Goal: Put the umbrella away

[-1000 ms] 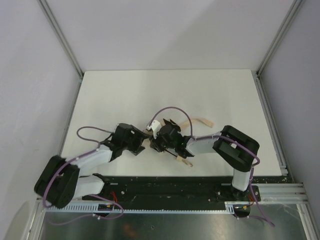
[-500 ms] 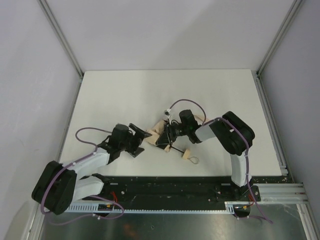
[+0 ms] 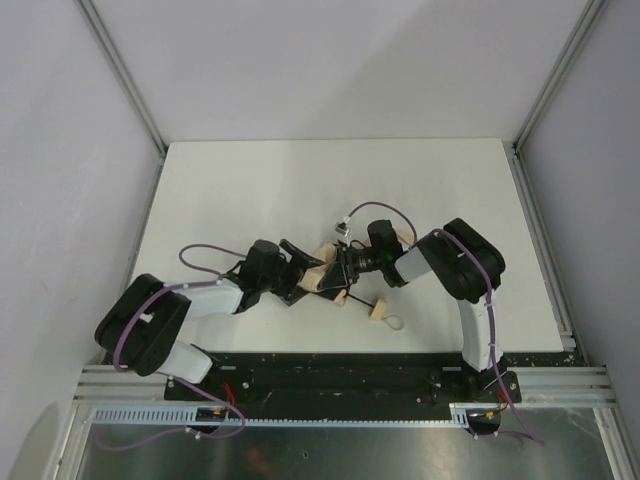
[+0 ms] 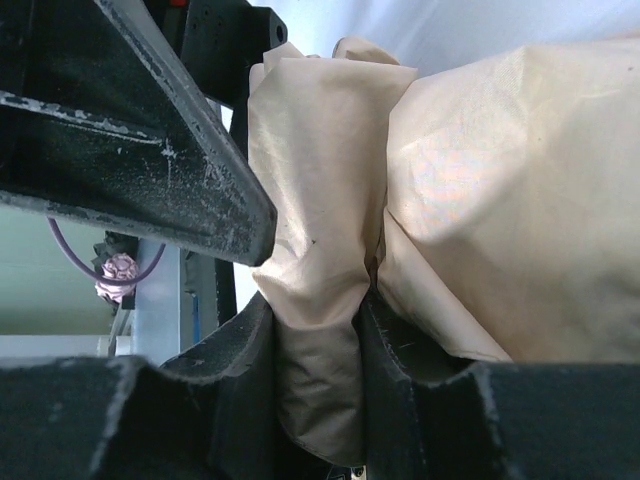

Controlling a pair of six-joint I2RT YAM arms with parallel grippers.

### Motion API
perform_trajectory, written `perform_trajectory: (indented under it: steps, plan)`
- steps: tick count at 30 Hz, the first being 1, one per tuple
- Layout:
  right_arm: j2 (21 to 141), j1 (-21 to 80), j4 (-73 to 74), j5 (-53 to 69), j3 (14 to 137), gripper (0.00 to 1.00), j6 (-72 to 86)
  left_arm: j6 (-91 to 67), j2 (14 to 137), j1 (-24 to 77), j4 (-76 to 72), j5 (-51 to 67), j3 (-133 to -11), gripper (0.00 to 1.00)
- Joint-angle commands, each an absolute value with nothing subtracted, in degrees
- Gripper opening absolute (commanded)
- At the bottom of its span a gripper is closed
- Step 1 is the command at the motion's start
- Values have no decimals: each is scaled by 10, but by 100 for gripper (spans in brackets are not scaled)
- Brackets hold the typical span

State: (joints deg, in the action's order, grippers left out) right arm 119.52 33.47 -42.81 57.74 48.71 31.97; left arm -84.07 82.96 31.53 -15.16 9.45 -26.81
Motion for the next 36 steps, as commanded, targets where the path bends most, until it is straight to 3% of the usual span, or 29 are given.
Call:
perform_trajectory:
  steps: [1,7,10,12,16,20,23,30,36]
  plan:
    - [1232,332,-313,527,446,0,318,-813,819,325,-150,71,-260,98]
    - [1172,327,-398,493,413,0,363,-715,657,291,-149,38,-176,95]
    - [1148,320,-439,473,399,0,391,-665,557,271,-146,40,-143,74]
    - [1140,311,-509,463,377,0,427,-628,512,267,-145,41,-133,65]
    - [1141,293,-628,461,359,0,510,-596,482,263,-146,49,-132,64]
    - [1134,275,-643,459,358,0,536,-578,512,258,-156,73,-153,73]
    - [1116,264,-614,453,357,0,517,-556,576,255,-186,120,-184,74]
    - [1098,253,-561,451,358,0,475,-498,727,262,-232,154,-252,67]
    - [1088,253,-533,447,359,0,452,-463,816,310,-235,90,-304,47]
